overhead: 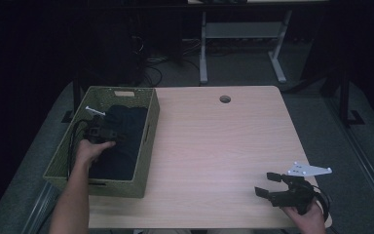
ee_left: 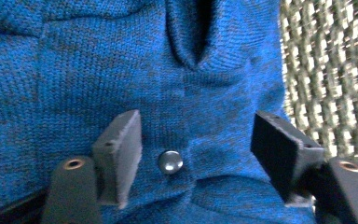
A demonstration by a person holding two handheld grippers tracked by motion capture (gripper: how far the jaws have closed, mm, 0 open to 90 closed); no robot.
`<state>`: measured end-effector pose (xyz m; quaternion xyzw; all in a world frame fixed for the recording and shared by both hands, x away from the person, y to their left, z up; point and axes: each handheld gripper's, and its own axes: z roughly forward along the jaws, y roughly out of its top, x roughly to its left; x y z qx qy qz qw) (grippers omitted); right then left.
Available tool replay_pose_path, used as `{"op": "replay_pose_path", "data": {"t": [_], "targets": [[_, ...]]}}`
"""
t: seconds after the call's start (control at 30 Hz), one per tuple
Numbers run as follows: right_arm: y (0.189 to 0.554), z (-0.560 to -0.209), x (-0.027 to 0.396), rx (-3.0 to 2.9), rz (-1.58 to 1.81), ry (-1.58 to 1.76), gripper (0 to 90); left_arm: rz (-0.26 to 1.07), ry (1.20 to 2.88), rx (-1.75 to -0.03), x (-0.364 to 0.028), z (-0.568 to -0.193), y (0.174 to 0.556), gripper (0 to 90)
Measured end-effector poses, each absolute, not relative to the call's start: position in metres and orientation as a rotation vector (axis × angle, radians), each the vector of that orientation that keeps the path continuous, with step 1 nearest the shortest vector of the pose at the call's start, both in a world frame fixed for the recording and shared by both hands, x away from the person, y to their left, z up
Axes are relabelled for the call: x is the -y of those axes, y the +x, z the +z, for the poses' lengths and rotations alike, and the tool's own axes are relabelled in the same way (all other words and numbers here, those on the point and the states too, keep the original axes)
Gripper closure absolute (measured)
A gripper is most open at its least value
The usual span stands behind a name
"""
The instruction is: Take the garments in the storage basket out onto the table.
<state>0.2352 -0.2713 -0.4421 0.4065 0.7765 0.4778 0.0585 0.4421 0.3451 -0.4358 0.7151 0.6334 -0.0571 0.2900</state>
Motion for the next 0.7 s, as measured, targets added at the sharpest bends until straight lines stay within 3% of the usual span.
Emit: {"op": "replay_pose_path", "data": {"t": [0.13,0.3,0.7], "targets": [[0.235,-0.442,0.271,-2.357,1.447,1.231,17.8,-0.111,1.939,-1.706,-0.344,-0.435,0.442,46.4],[0.234,-0.439,0.272,-2.343,1.45,1.224,17.8,0.031,2.112,-1.641,-0.333,-0.433,0.441,57.6],[0.233,-0.437,0.272,-2.342,1.449,1.21,17.8,0.129,2.226,-1.644,-0.325,-0.43,0.442,73.5]]}}
